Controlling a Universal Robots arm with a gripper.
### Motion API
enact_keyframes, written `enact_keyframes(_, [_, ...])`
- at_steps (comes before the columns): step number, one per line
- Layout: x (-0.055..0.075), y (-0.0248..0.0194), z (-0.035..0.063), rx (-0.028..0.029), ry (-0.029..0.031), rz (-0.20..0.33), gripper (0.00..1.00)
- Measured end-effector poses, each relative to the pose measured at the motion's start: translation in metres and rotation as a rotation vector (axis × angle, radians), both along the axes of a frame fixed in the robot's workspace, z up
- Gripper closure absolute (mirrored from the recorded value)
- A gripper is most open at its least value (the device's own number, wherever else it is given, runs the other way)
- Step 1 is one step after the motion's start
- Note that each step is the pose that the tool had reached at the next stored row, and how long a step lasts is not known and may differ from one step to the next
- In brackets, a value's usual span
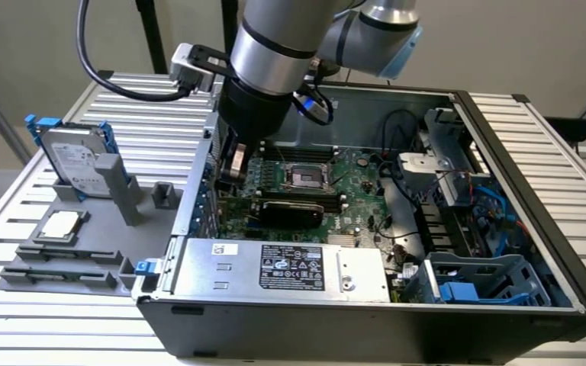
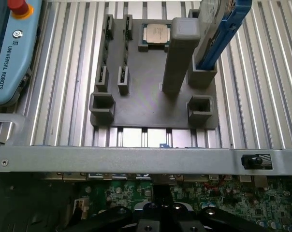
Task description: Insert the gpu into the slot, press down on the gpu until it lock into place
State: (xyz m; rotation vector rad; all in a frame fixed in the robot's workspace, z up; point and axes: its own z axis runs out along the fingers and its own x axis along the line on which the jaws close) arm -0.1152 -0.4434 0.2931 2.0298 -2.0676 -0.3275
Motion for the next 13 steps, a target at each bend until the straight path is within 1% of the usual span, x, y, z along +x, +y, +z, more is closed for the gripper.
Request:
enact_keyframes(3, [0.0001,0.0017,0.0,-0.0021,0.0023,0.0,0.89])
enact_keyframes(9, [0.0012,0.0017,0.0005,-0.0138,0.0055,-0.001,0.89])
enact_keyframes(13, [0.0036,0.001,0.0006,-0.0202,0.0055,-0.001,0.89])
